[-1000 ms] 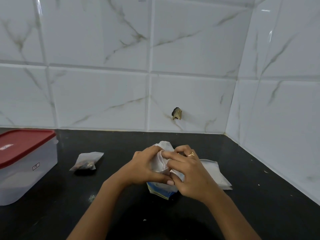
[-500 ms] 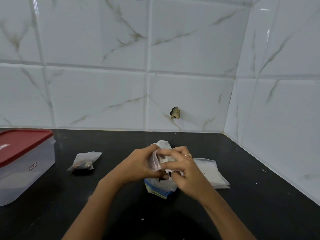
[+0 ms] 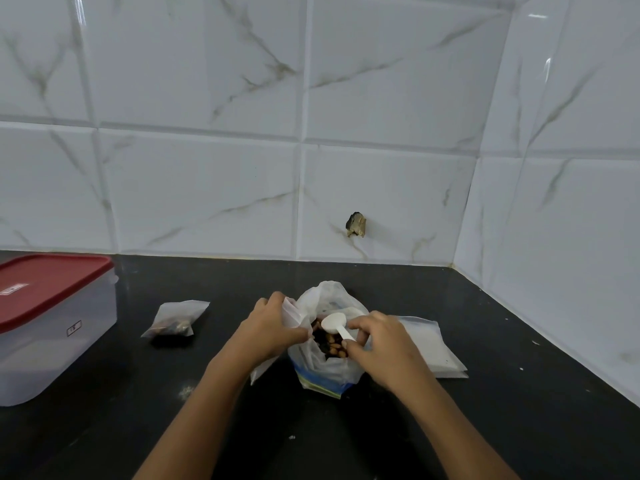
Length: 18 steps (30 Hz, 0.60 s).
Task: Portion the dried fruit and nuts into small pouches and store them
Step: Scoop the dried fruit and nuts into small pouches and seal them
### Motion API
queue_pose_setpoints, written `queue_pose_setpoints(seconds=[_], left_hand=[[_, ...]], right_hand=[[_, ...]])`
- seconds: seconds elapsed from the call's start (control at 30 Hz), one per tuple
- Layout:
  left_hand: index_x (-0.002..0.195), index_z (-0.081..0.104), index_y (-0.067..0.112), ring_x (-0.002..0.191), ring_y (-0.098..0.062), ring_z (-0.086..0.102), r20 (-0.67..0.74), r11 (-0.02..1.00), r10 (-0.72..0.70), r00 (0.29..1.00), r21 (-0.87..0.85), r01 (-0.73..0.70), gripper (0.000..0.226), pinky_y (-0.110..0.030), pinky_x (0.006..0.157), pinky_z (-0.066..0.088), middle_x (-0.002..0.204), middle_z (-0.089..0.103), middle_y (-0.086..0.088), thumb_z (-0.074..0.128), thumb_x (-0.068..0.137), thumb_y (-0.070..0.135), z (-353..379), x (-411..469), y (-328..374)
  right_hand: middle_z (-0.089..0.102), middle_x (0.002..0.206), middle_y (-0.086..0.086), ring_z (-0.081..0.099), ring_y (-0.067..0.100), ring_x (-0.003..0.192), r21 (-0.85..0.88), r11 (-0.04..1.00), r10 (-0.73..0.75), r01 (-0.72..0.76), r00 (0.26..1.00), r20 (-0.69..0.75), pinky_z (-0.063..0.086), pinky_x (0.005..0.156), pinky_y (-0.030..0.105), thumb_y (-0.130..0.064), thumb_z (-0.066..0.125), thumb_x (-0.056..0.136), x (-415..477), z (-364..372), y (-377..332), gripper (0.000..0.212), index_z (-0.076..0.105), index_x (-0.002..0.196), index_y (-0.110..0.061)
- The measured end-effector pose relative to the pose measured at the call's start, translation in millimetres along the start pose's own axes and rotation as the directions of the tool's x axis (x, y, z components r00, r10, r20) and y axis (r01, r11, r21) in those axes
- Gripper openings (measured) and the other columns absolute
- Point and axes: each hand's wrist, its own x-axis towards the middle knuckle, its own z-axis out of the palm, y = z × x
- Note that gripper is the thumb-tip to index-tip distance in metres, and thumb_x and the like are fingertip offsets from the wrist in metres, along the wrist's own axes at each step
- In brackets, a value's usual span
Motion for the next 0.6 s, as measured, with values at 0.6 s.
queue_pose_setpoints(seconds=[0.6], left_hand=[[0.142, 0.017, 0.011, 0.12, -0.03, 0.041, 0.1, 0.924, -0.211, 0.972, -0.304, 0.231, 0.067, -0.038, 0.093, 0.048, 0.141, 0.025, -0.012, 0.054, 0.088, 0.026, 10, 1, 6]], right_hand=[[0.047, 0.103, -0.006, 0.049, 0.005, 0.084, -0.043, 0.999, -0.036, 0.032, 0.992, -0.118, 0.042, 0.07, 0.011, -0.018, 0.049, 0.093, -16, -25, -13, 0.026, 0.066, 0.111, -0.015]])
